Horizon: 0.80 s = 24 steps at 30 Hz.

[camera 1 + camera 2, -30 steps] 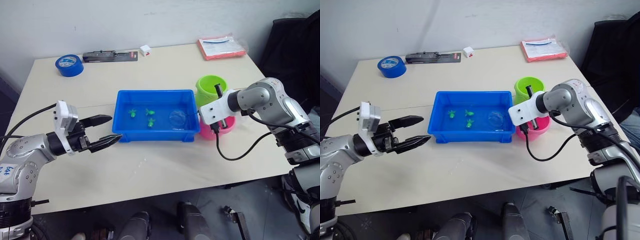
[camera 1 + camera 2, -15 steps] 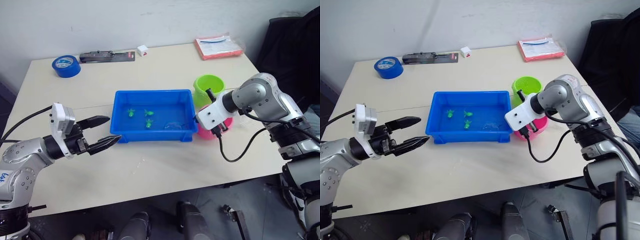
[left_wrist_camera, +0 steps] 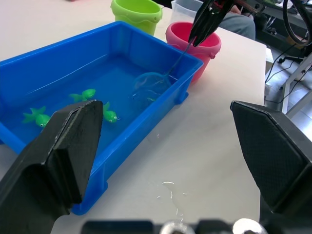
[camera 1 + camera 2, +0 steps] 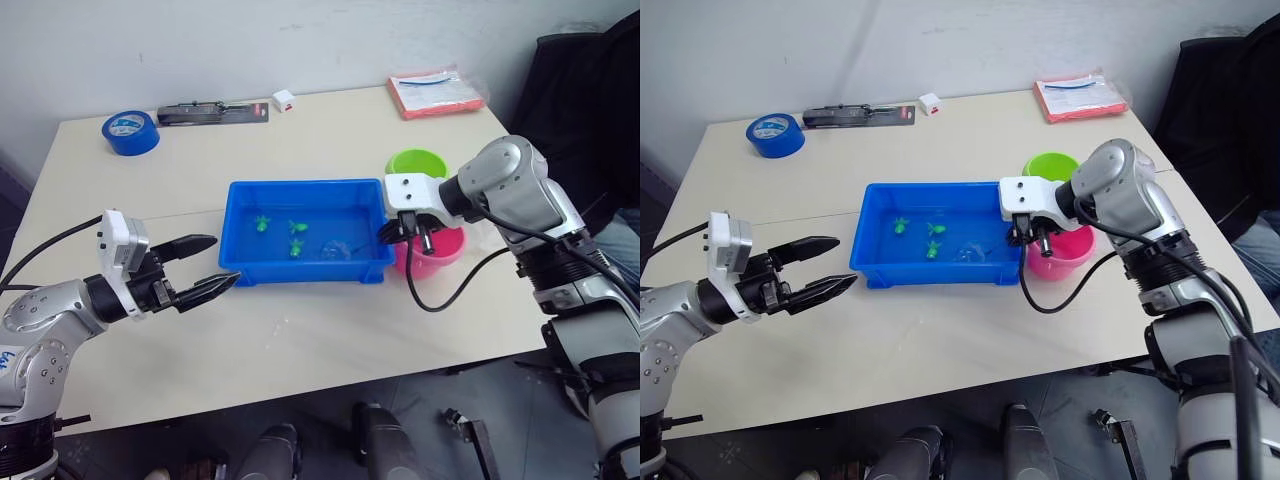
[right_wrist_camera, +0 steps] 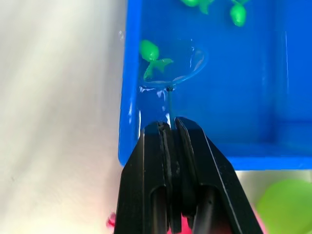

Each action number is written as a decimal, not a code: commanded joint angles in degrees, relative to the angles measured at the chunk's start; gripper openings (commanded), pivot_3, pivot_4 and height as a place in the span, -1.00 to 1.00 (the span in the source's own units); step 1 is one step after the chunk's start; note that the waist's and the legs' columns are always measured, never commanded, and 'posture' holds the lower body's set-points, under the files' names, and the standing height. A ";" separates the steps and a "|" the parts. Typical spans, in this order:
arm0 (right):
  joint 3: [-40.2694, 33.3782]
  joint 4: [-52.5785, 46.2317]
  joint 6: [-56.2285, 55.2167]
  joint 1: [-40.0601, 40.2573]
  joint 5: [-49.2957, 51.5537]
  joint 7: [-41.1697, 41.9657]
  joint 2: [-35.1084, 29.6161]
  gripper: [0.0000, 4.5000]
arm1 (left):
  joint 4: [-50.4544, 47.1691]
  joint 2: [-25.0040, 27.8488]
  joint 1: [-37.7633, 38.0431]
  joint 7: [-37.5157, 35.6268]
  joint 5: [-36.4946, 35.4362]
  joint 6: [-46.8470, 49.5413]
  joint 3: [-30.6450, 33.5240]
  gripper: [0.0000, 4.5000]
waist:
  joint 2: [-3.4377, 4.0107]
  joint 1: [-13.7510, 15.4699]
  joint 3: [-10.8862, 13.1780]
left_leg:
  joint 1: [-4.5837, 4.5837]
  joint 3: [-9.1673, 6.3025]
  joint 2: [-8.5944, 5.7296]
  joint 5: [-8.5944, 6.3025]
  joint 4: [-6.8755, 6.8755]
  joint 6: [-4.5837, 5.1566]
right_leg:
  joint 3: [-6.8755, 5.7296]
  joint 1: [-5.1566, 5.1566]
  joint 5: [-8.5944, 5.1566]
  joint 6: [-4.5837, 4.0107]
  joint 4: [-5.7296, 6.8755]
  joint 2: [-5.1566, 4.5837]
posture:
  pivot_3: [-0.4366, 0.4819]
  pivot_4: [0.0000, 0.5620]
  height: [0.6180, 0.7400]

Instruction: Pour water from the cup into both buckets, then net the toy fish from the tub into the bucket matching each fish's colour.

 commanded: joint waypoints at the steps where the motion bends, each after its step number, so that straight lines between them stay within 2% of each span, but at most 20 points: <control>1: -2.59 -0.14 8.27 -1.65 2.03 -1.92 1.60 -0.65 | -1.42 0.42 -0.25 0.00 -1.14 -0.98 1.87 1.00 | 0.00 -0.02 0.00 | 0.00 0.00 0.00 0.00 0.00 0.00 | 0.00 0.00 0.00 0.00 0.00 0.00 | -0.05 -0.47 1.00; 9: -4.19 -1.05 22.52 -1.94 6.03 -4.42 2.87 -0.65 | -1.10 0.98 -0.52 -0.13 -1.16 -0.57 1.96 1.00 | 0.00 0.01 0.00 | -0.02 -0.01 -0.01 0.00 0.00 0.00 | -0.01 0.00 0.01 -0.01 0.00 -0.01 | -0.05 -0.47 1.00; 24: -4.91 -0.46 25.91 -2.95 8.87 -10.15 3.83 -0.65 | -1.49 1.85 -0.69 0.07 -1.56 0.16 1.85 1.00 | 0.01 -0.05 0.00 | -0.02 0.00 0.00 0.00 0.00 0.00 | 0.00 -0.02 0.01 -0.01 0.00 0.00 | -0.05 -0.47 1.00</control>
